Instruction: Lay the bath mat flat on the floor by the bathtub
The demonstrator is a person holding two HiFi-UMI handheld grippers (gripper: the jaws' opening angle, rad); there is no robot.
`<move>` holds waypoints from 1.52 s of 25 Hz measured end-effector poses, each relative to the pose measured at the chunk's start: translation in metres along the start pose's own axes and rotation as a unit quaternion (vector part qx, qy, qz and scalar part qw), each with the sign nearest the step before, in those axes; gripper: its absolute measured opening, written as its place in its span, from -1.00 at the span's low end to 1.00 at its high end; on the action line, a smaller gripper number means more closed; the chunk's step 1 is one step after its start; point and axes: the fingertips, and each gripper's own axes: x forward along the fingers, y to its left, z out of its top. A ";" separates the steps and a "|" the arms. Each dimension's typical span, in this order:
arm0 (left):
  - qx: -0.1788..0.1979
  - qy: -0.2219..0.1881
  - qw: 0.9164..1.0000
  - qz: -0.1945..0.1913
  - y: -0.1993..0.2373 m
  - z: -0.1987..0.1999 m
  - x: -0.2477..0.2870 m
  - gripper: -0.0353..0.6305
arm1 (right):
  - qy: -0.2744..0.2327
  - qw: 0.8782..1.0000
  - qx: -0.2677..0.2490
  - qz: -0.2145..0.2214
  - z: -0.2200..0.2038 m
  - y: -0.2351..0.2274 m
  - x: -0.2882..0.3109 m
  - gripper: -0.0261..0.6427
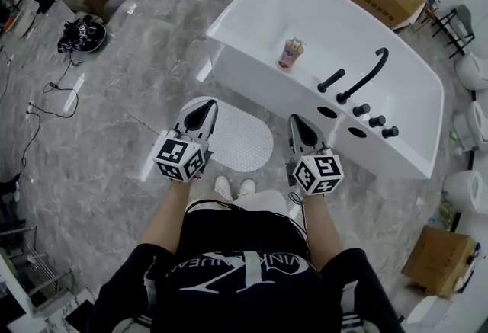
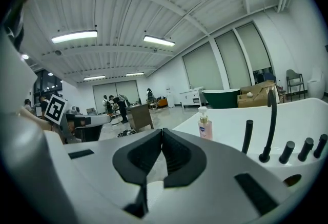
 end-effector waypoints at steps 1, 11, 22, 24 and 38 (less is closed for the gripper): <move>0.000 -0.003 1.000 0.001 -0.002 0.006 -0.003 -0.85 | 0.000 1.000 -0.006 0.002 0.005 0.003 -0.004 -0.85; -0.041 -0.043 0.998 0.009 -0.008 0.066 -0.014 -0.85 | -0.021 0.999 -0.044 0.004 0.059 0.014 -0.025 -0.85; 0.044 -0.043 0.998 0.017 -0.010 0.082 -0.035 -0.85 | -0.026 0.999 -0.046 0.008 0.073 0.025 -0.026 -0.85; 0.046 -0.045 0.998 0.020 -0.007 0.082 -0.034 -0.85 | -0.025 0.999 -0.046 0.007 0.071 0.025 -0.024 -0.85; 0.047 -0.054 0.997 0.028 0.009 0.087 -0.032 -0.85 | -0.037 0.998 -0.046 -0.008 0.079 0.018 -0.023 -0.85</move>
